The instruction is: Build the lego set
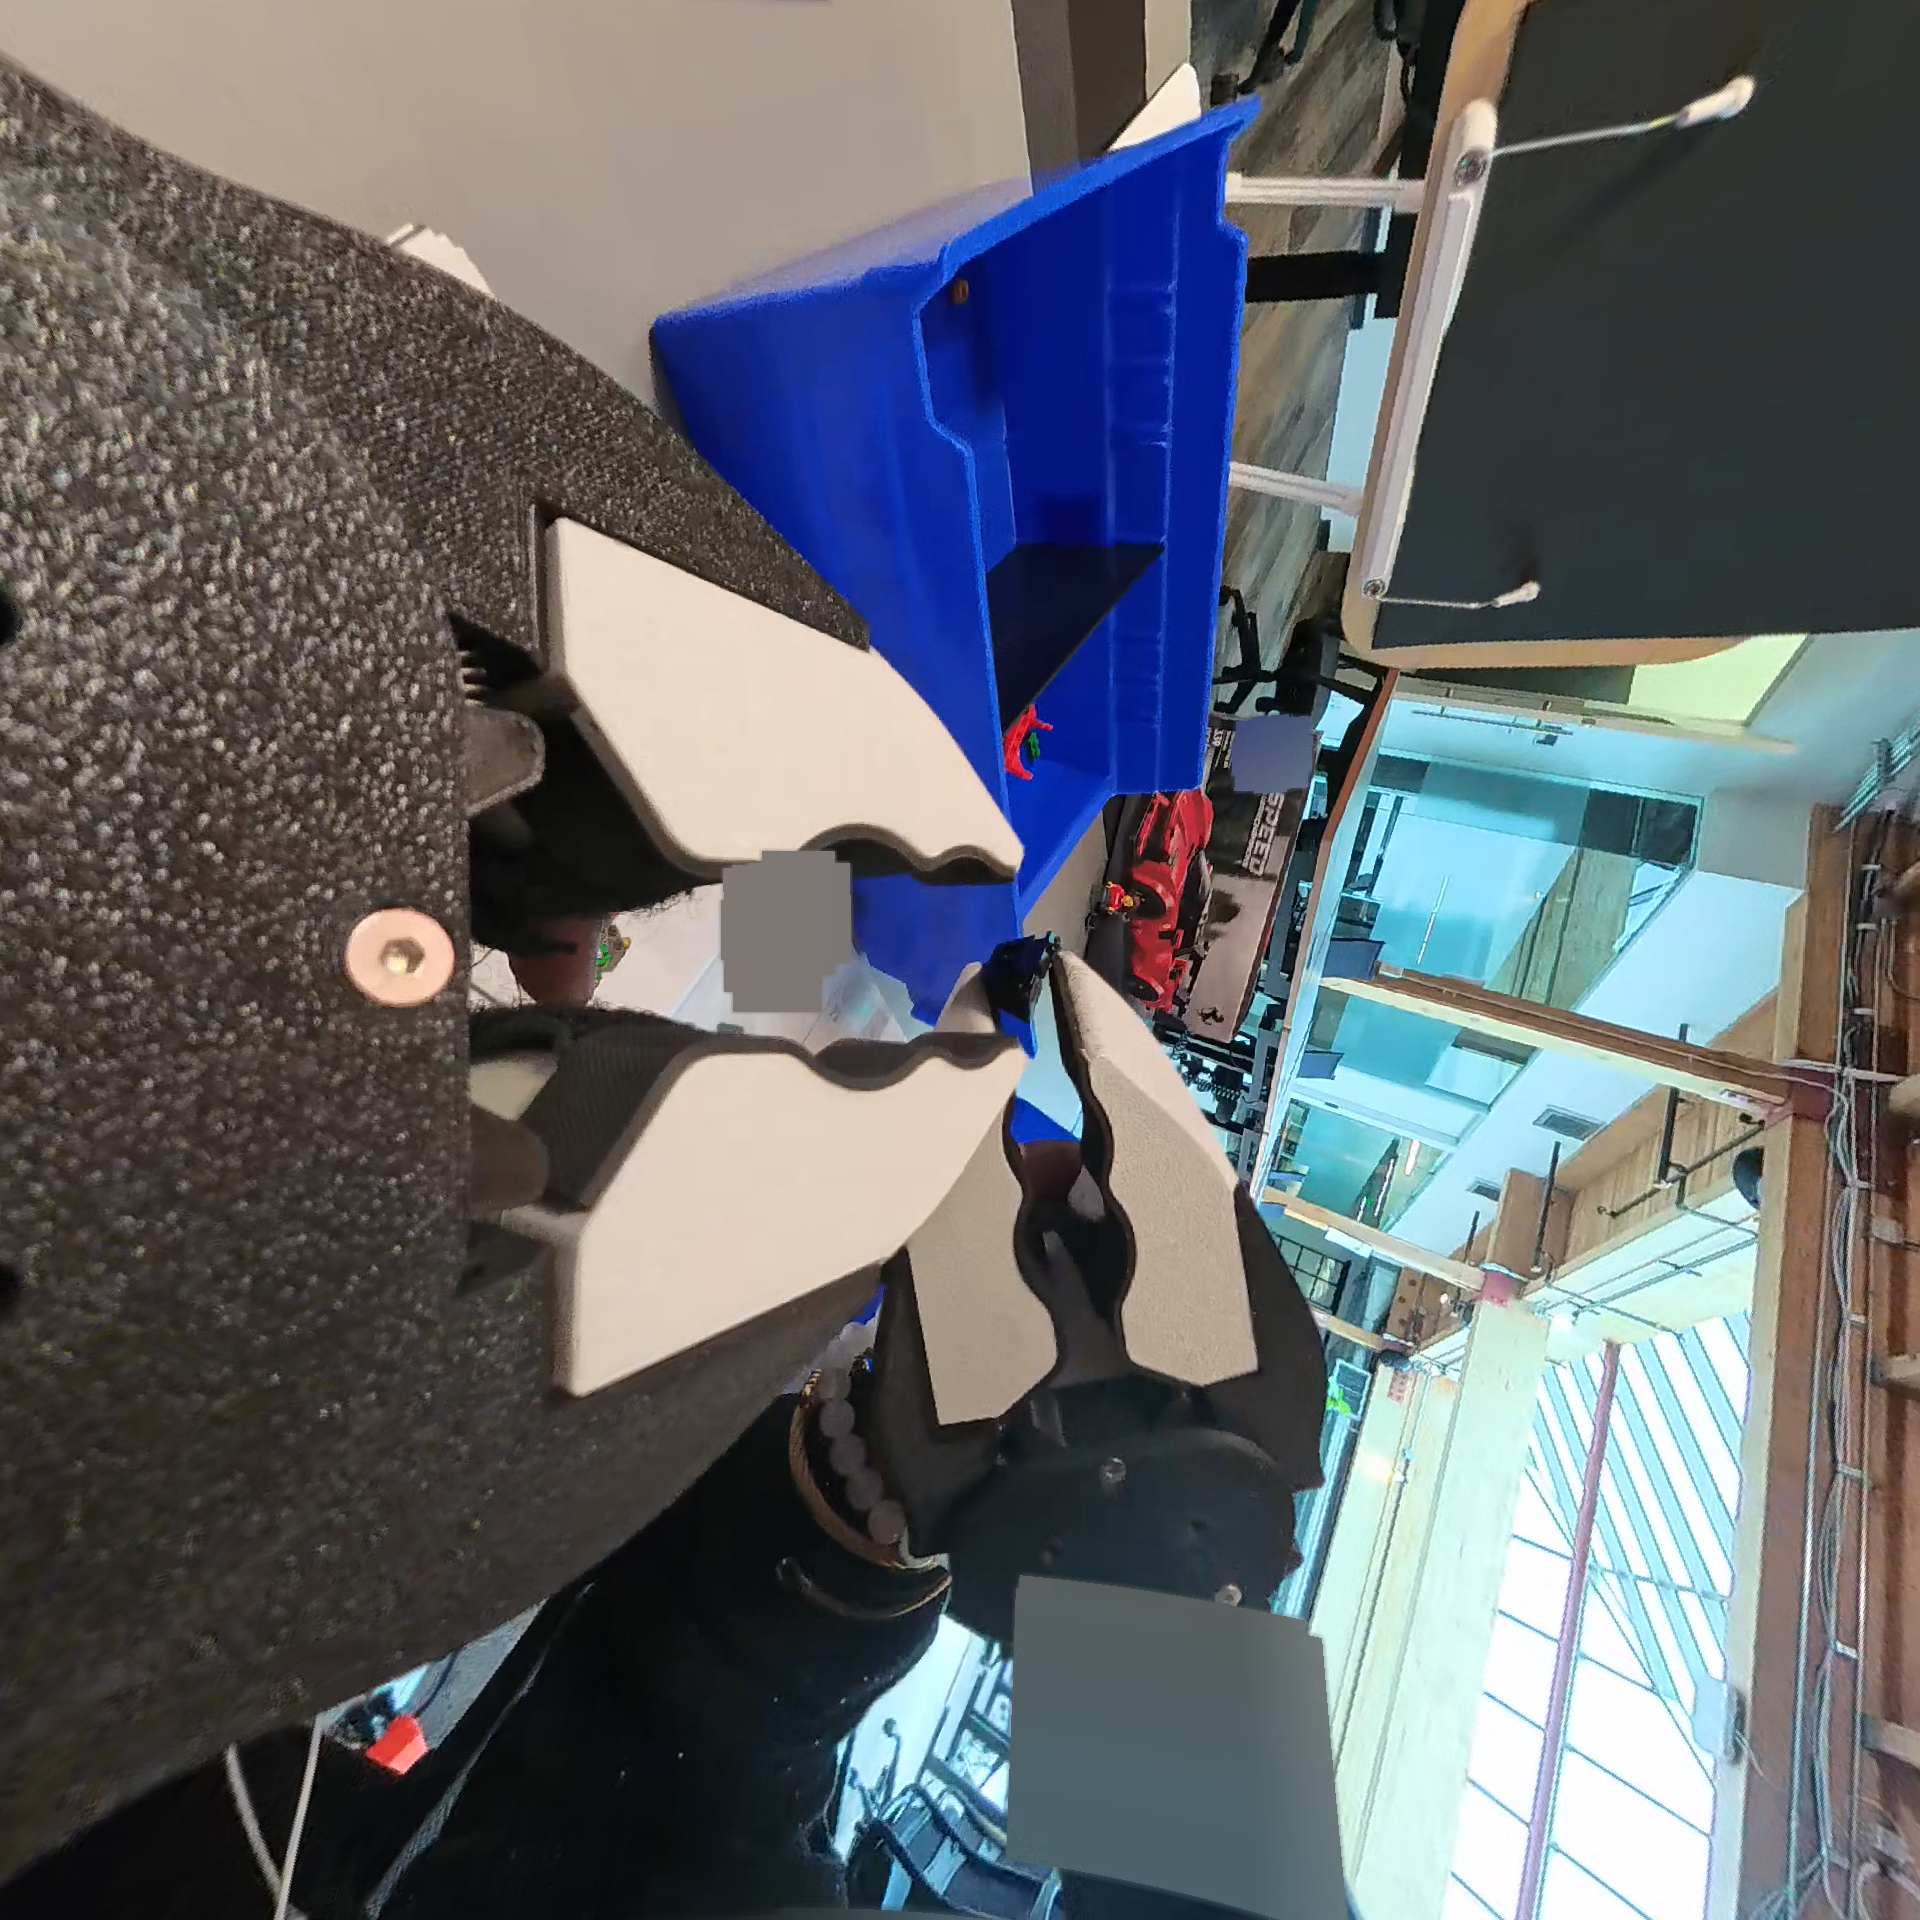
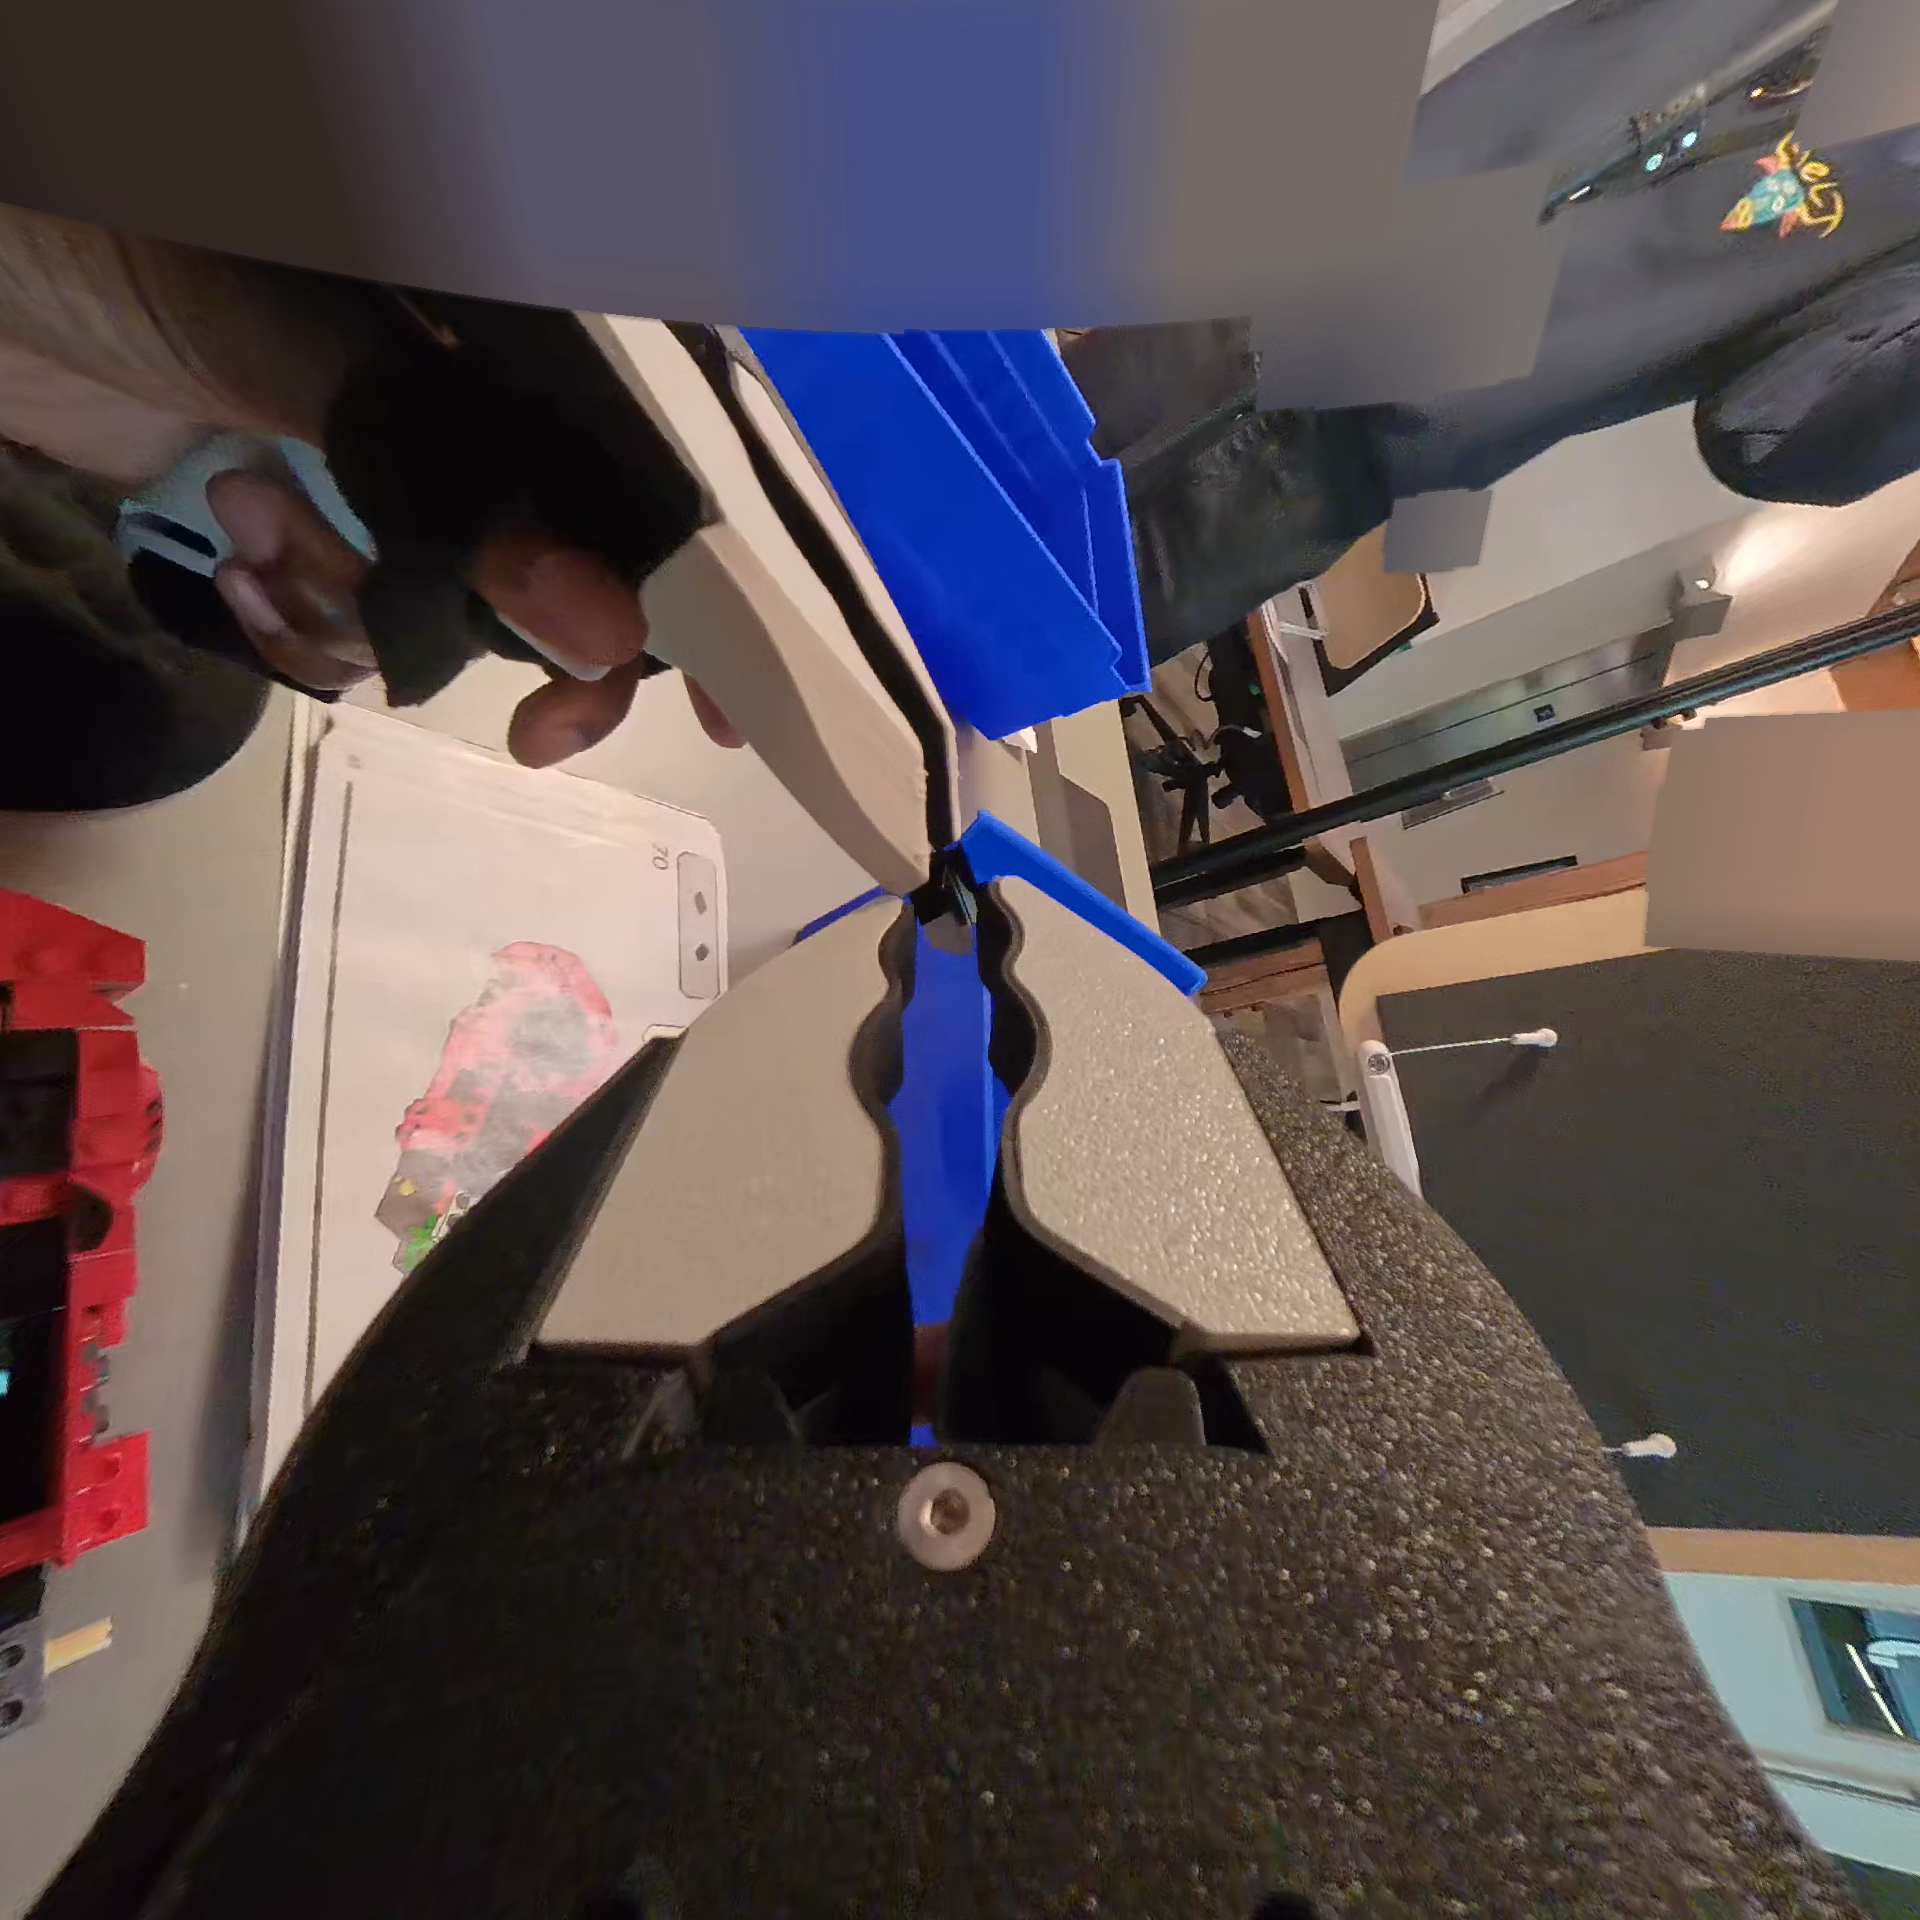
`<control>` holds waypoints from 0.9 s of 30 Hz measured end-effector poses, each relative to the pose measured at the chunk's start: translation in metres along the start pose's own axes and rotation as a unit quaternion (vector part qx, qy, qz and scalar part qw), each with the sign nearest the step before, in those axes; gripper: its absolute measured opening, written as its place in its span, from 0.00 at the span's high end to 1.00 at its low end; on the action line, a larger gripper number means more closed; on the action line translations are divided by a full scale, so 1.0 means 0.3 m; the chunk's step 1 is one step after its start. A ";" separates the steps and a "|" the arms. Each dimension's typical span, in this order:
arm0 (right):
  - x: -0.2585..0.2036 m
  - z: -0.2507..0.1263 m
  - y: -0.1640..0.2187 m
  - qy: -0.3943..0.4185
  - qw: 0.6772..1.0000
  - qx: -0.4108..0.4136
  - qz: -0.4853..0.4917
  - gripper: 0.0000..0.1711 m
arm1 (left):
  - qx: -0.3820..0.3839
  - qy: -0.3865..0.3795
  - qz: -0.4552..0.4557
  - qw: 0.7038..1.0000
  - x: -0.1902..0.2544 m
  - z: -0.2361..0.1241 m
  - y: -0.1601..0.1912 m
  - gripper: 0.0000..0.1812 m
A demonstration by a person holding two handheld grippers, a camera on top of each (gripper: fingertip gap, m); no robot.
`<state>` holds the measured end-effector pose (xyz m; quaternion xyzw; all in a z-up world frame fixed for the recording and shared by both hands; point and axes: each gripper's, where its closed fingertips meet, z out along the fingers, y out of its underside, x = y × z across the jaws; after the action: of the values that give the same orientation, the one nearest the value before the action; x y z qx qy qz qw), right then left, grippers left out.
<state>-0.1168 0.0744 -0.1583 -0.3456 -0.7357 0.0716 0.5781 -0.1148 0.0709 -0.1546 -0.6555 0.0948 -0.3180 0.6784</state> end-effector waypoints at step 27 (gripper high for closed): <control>0.005 -0.097 -0.171 -0.196 0.924 0.213 0.249 0.86 | 0.101 0.235 -0.108 0.961 0.109 -0.111 -0.118 0.93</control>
<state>-0.1127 0.0281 -0.1219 -0.3658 -0.6916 0.4346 0.4462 -0.1184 0.0273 -0.1156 -0.4963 0.1477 -0.5425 0.6615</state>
